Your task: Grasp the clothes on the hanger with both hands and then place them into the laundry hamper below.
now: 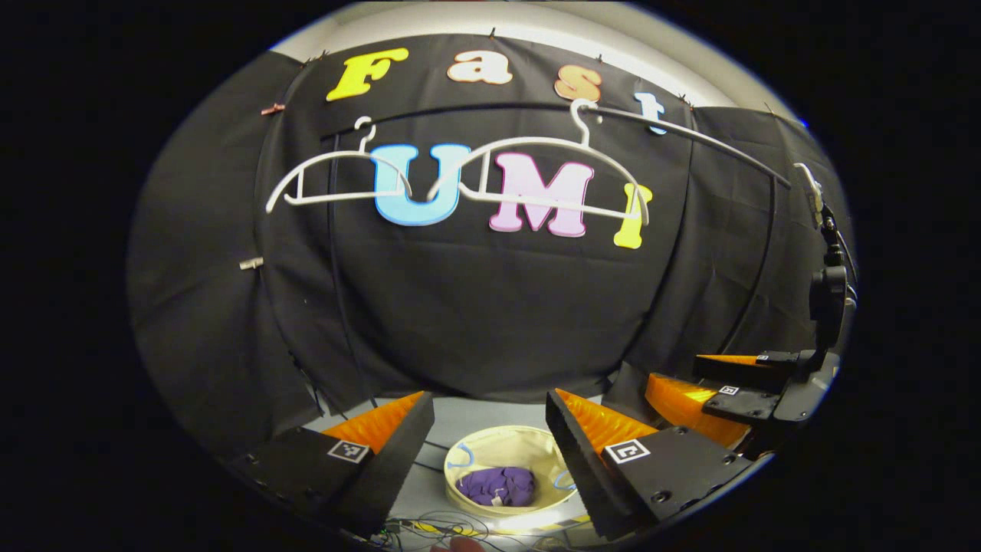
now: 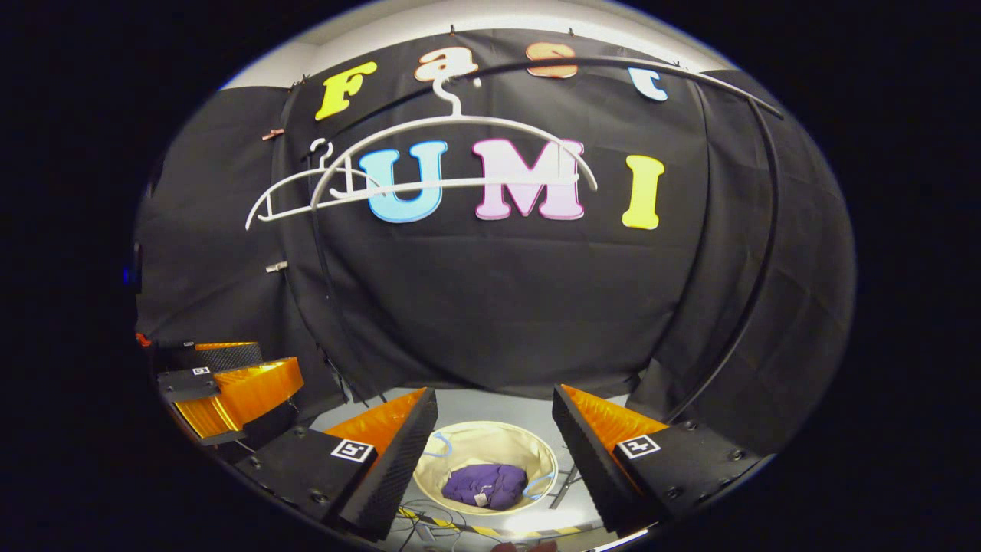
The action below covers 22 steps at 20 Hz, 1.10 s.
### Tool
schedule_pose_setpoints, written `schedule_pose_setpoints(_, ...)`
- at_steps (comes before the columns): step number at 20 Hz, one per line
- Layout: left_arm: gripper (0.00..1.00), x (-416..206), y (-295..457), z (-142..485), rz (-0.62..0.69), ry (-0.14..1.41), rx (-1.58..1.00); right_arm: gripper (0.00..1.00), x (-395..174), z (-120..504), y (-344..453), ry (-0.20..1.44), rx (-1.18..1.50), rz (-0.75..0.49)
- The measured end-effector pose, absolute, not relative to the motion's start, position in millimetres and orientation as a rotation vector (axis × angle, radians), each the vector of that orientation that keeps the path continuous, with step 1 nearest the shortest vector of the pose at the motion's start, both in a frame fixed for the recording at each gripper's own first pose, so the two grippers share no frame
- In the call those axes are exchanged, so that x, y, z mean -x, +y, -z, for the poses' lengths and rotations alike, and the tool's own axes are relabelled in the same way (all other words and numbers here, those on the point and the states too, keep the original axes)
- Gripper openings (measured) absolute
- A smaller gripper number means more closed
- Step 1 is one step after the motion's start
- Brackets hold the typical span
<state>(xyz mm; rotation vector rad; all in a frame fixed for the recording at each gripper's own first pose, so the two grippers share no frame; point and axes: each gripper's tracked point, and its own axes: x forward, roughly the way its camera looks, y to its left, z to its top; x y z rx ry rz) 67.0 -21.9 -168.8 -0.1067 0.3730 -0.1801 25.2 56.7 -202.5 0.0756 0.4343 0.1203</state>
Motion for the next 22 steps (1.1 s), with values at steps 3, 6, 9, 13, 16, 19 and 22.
schedule_pose_setpoints(3,0.95,-56.6,-21.9,132.1,0.188,0.293,0.097,0.99,-18.8,157.7,44.0,0.336,-0.069,-0.099)
schedule_pose_setpoints(6,0.95,-44.7,-20.3,97.2,0.195,0.227,0.102,0.94,-11.6,116.8,36.7,0.246,-0.076,-0.083)
schedule_pose_setpoints(9,0.93,-31.6,-18.9,70.3,0.194,0.172,0.088,0.98,-3.8,84.3,28.4,0.171,-0.062,-0.072)
schedule_pose_setpoints(13,0.92,-11.8,-24.1,52.7,0.177,0.120,0.067,0.94,15.4,55.0,30.9,0.096,-0.035,-0.065)
schedule_pose_setpoints(16,0.93,-6.2,-23.4,47.4,0.177,0.106,0.087,1.00,23.3,38.4,36.6,0.041,-0.021,-0.074)
schedule_pose_setpoints(19,0.95,-5.0,-16.9,44.3,0.170,0.100,0.083,0.97,26.8,25.0,36.7,0.006,-0.018,-0.072)
schedule_pose_setpoints(22,0.95,-2.8,-9.6,41.4,0.154,0.090,0.069,0.98,25.6,19.2,34.4,0.000,-0.023,-0.066)
